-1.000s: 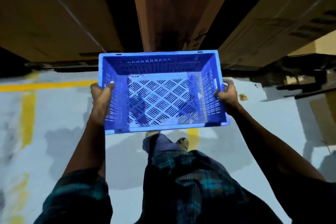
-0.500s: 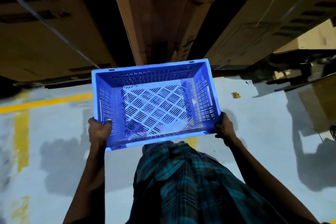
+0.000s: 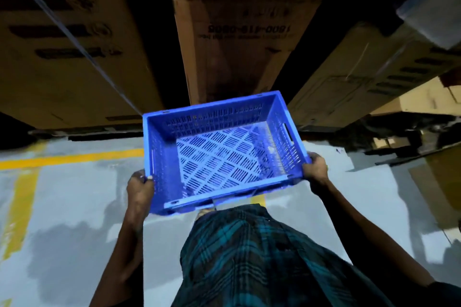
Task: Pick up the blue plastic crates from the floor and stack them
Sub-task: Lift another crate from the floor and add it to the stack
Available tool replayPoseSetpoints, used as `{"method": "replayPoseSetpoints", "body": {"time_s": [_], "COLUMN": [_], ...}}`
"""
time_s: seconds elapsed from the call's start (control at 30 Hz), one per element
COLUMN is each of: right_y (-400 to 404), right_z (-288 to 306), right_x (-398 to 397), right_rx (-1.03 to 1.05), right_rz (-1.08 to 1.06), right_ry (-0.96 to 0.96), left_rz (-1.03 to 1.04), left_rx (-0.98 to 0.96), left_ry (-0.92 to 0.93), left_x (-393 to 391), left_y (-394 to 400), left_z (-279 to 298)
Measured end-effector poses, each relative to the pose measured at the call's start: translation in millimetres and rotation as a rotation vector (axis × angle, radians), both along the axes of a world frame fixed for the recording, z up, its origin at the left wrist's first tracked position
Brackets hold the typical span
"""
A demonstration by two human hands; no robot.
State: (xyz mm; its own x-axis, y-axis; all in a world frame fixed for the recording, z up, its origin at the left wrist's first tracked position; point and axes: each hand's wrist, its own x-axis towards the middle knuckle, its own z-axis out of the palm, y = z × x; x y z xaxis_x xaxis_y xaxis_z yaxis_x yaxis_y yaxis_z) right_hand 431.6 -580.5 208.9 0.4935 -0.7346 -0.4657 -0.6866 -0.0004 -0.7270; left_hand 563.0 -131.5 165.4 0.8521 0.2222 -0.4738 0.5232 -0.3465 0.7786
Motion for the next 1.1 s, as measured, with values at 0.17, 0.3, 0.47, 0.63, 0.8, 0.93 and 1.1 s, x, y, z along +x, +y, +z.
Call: {"method": "replayPoseSetpoints", "body": {"time_s": [0.17, 0.3, 0.47, 0.63, 0.8, 0.93, 1.1], "right_y": [2, 16, 13, 15, 10, 17, 16], "right_z": [-19, -10, -21, -15, -16, -13, -6], "right_x": [-17, -12, 3, 12, 5, -4, -6], "right_rx": [0.081, 0.119, 0.178, 0.205, 0.182, 0.169, 0.217], "right_rz": [-0.047, -0.085, -0.029, -0.007, 0.023, 0.11, 0.22], "right_ry": [-0.016, -0.021, -0.061, 0.003, 0.043, 0.046, 0.03], "left_rz": [0.014, -0.014, -0.055, -0.052, -0.026, -0.009, -0.037], "left_rx": [-0.005, 0.074, 0.069, 0.109, 0.161, 0.167, 0.133], "left_ry": [-0.056, -0.106, -0.035, 0.057, 0.029, 0.027, 0.023], "left_x": [-14, 2, 24, 21, 3, -10, -16], "left_y": [-6, -5, -1, 4, 0, 7, 11], "left_z": [11, 21, 26, 11, 17, 14, 14]}}
